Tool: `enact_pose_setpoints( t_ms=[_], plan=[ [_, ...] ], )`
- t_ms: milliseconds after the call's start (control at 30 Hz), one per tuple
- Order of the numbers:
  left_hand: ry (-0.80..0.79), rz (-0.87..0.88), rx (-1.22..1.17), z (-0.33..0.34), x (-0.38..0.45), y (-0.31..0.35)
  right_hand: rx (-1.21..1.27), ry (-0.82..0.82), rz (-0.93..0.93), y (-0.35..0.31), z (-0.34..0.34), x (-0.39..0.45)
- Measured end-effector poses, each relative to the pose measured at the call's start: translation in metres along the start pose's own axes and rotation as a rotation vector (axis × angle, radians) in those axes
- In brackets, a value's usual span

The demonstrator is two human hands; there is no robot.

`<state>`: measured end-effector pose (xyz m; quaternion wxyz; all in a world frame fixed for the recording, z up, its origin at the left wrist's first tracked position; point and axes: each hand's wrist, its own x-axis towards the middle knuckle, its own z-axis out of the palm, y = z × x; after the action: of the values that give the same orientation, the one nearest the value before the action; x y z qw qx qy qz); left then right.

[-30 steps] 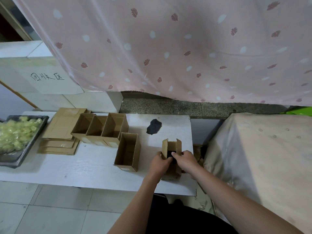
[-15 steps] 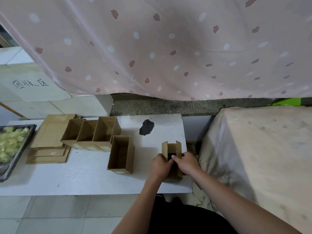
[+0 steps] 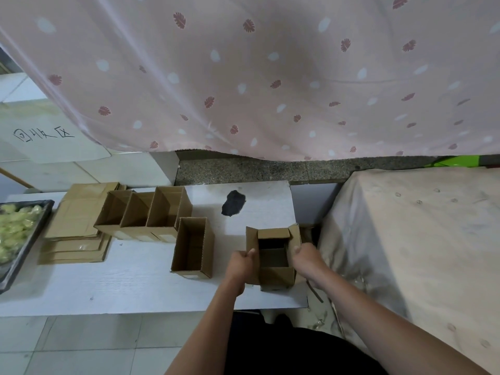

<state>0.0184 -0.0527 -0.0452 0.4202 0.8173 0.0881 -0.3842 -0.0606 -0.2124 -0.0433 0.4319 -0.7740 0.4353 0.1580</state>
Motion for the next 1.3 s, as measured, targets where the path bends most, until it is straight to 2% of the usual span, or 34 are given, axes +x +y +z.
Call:
enact_pose_setpoints(
  t_ms=[133, 267, 400, 467, 533, 600, 667, 733, 800, 833, 967, 1067, 1200, 1300],
  plan=[
    [-0.019, 0.002, 0.004, 0.001, -0.002, 0.002, -0.042, 0.020, -0.025, -0.003, -0.001, 0.000],
    [-0.085, 0.114, -0.038, 0.004, -0.003, 0.010, -0.221, 0.014, -0.123, -0.014, -0.003, 0.000],
    [0.094, 0.308, 0.239, 0.002, 0.003, 0.019, -0.496, 0.081, -0.335, -0.026, -0.014, 0.002],
    [0.091, 0.290, 0.308, 0.003, 0.005, 0.021, -0.527, 0.060, -0.414, -0.034, -0.017, 0.004],
    [0.059, 0.205, 0.348, 0.005, 0.008, 0.019, -0.538, -0.003, -0.486, -0.041, -0.018, 0.005],
    [0.048, 0.145, 0.336, 0.007, 0.009, 0.014, -0.520, 0.005, -0.544, -0.040, -0.018, 0.009],
    [0.049, 0.111, 0.286, 0.009, 0.010, 0.008, -0.478, 0.077, -0.445, -0.031, -0.016, 0.010],
    [0.038, 0.094, 0.268, 0.012, 0.009, 0.005, -0.272, 0.107, -0.205, -0.018, -0.011, 0.008],
    [0.026, 0.103, 0.247, 0.014, 0.008, 0.004, -0.001, 0.053, -0.004, -0.007, -0.003, 0.008],
    [0.019, 0.114, 0.214, 0.015, 0.007, 0.004, 0.049, 0.014, 0.049, -0.003, 0.001, 0.008],
    [-0.021, 0.134, 0.176, 0.019, 0.007, 0.012, -0.010, -0.003, 0.060, 0.003, 0.005, 0.013],
    [-0.046, 0.096, 0.191, 0.015, 0.009, 0.015, 0.100, 0.010, 0.040, 0.005, -0.003, 0.019],
    [-0.216, -0.007, -0.116, -0.001, 0.007, 0.011, 0.388, -0.020, 0.090, 0.010, -0.015, 0.024],
    [-0.251, -0.081, -0.275, -0.012, 0.009, 0.011, 0.550, -0.053, 0.128, 0.010, -0.020, 0.025]
  ],
)
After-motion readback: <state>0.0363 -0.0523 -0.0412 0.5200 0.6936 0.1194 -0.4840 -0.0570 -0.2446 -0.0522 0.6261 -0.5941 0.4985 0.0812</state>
